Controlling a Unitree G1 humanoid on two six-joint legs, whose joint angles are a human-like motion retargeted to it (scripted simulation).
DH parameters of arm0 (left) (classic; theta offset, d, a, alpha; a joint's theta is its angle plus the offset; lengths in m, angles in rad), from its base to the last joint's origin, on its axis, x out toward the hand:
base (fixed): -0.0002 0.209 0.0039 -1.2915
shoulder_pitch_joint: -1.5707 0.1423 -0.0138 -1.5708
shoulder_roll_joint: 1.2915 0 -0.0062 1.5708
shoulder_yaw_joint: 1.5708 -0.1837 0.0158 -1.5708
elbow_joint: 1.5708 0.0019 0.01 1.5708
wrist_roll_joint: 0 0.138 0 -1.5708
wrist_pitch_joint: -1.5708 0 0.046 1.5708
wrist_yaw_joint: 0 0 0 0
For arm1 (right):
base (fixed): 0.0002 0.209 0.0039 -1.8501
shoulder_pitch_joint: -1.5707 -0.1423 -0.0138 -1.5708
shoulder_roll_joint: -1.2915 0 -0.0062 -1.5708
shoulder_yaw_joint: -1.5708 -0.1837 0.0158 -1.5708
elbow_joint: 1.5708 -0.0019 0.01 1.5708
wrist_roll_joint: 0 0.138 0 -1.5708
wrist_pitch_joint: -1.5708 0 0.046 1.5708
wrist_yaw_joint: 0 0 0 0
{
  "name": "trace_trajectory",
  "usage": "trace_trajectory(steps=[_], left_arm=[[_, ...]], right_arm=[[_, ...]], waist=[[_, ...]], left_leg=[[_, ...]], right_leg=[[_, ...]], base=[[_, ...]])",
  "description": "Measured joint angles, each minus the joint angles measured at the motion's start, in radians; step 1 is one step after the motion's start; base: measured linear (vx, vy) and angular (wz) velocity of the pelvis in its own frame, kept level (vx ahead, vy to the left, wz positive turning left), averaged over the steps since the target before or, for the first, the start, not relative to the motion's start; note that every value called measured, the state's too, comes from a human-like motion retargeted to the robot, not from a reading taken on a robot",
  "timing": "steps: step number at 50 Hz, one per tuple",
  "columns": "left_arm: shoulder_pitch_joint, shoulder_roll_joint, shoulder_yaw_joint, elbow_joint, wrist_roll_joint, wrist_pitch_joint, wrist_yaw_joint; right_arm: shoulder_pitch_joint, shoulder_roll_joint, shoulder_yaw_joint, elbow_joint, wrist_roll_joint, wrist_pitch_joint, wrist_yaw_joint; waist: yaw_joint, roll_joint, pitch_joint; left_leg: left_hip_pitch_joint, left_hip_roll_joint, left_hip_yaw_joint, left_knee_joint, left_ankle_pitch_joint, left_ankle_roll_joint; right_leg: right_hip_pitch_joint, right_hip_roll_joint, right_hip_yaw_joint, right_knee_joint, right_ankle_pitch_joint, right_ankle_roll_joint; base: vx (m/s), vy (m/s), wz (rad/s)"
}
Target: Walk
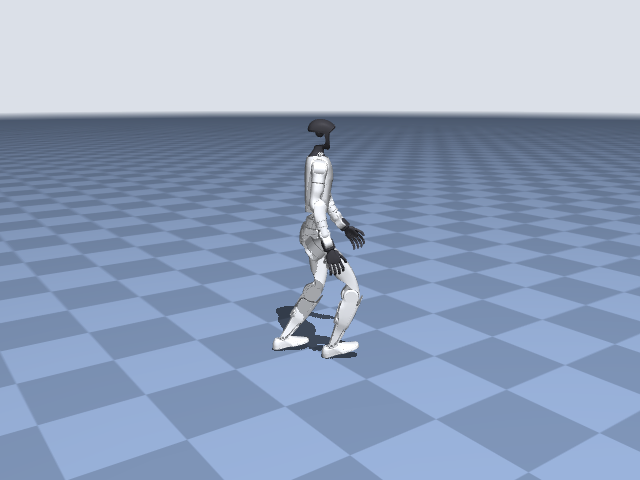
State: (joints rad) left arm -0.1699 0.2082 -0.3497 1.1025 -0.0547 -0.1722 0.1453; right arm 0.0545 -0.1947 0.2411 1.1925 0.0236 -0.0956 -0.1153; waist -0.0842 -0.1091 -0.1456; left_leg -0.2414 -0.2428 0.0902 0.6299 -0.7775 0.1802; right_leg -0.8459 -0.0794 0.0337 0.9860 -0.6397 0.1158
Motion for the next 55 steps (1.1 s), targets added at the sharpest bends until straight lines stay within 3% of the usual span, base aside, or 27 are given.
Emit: trace_trajectory(steps=[6,9,12,15,18,23,32,40,42,45,49,52,55], left_arm=[[0.049,-0.018,-0.007,0.023,-0.001,-0.001,0.003],[0.095,-0.026,-0.008,0.060,0.007,0.005,0.004],[0.131,-0.029,-0.011,0.093,0.029,0.018,0.000],[0.159,-0.029,-0.020,0.109,0.052,0.031,-0.004],[0.185,-0.023,-0.024,0.112,0.060,0.036,-0.006],[0.223,-0.020,-0.015,0.105,0.046,0.025,-0.001],[0.220,-0.026,0.000,0.106,0.032,0.011,0.022],[0.210,-0.034,-0.011,0.110,0.036,0.005,0.042],[0.190,-0.026,-0.015,0.109,0.035,0.005,0.048],[0.168,-0.022,-0.021,0.098,0.035,0.002,0.058],[0.129,-0.012,-0.031,0.069,0.048,-0.004,0.073],[0.096,-0.004,-0.040,0.047,0.055,-0.005,0.088],[0.062,0.002,-0.043,0.027,0.056,-0.001,0.103]], right_arm=[[0.005,0.011,0.011,0.024,0.023,-0.008,-0.019],[-0.007,0.020,0.020,0.029,0.031,-0.012,-0.038],[-0.034,0.021,0.029,0.021,0.035,-0.012,-0.059],[-0.069,0.015,0.042,0.001,0.030,-0.013,-0.087],[-0.111,0.008,0.052,-0.020,0.026,-0.014,-0.111],[-0.174,-0.002,0.061,-0.059,0.031,-0.021,-0.142],[-0.223,-0.007,0.066,-0.098,0.004,-0.052,-0.167],[-0.182,0.019,0.077,-0.075,-0.024,-0.051,-0.148],[-0.167,0.026,0.073,-0.053,-0.025,-0.051,-0.131],[-0.138,0.038,0.075,-0.024,-0.021,-0.048,-0.112],[-0.115,0.043,0.074,0.003,-0.027,-0.040,-0.096],[-0.102,0.038,0.070,0.011,-0.042,-0.035,-0.095],[-0.090,0.027,0.065,0.007,-0.051,-0.034,-0.100]], waist=[[0.025,0.013,0.030],[0.060,0.070,0.049],[0.103,0.136,0.062],[0.137,0.145,0.066],[0.162,0.124,0.068],[0.185,0.079,0.076],[0.161,-0.007,0.051],[0.149,-0.072,0.051],[0.139,-0.114,0.064],[0.123,-0.156,0.083],[0.095,-0.181,0.107],[0.073,-0.167,0.122],[0.049,-0.136,0.134]], left_leg=[[0.042,0.043,-0.038,0.225,-0.060,-0.026],[0.010,0.160,-0.034,0.483,-0.052,-0.069],[-0.082,0.317,-0.029,0.770,0.061,-0.107],[-0.214,0.417,-0.012,0.967,0.140,-0.081],[-0.341,0.446,0.010,1.027,0.113,-0.034],[-0.490,0.397,0.054,0.872,0.036,-0.004],[-0.565,0.185,0.091,0.274,0.049,-0.048],[-0.505,0.078,0.118,0.294,0.110,-0.020],[-0.439,0.013,0.133,0.254,0.126,0.002],[-0.373,-0.061,0.145,0.230,0.128,0.031],[-0.285,-0.121,0.143,0.181,0.114,0.060],[-0.212,-0.127,0.128,0.147,0.091,0.064],[-0.144,-0.111,0.111,0.120,0.065,0.056]], right_leg=[[0.093,0.052,-0.006,0.096,0.031,-0.033],[0.160,0.130,-0.058,0.125,0.028,-0.078],[0.226,0.219,-0.115,0.084,0.011,-0.131],[0.269,0.247,-0.130,0.040,-0.012,-0.161],[0.311,0.241,-0.126,-0.002,-0.030,-0.161],[0.382,0.203,-0.115,-0.052,-0.064,-0.137],[0.463,0.072,-0.118,-0.082,-0.134,-0.116],[0.532,-0.032,-0.089,0.104,-0.168,-0.079],[0.559,-0.092,-0.069,0.176,-0.127,-0.044],[0.545,-0.168,-0.042,0.342,0.027,0.011],[0.448,-0.254,-0.007,0.577,0.207,0.026],[0.357,-0.284,0.004,0.679,0.193,-0.017],[0.266,-0.283,-0.007,0.685,0.107,-0.066]], base=[[-0.02,-0.03,0.56],[-0.01,-0.05,0.28],[-0.02,-0.06,0.32],[-0.04,-0.06,0.61],[-0.02,-0.04,0.72],[0.00,0.01,0.71],[0.01,0.04,0.79],[0.03,0.04,0.54],[0.07,0.06,0.65],[0.01,0.07,0.57],[-0.01,0.07,0.39],[-0.01,0.06,0.22],[-0.01,0.04,0.21]])
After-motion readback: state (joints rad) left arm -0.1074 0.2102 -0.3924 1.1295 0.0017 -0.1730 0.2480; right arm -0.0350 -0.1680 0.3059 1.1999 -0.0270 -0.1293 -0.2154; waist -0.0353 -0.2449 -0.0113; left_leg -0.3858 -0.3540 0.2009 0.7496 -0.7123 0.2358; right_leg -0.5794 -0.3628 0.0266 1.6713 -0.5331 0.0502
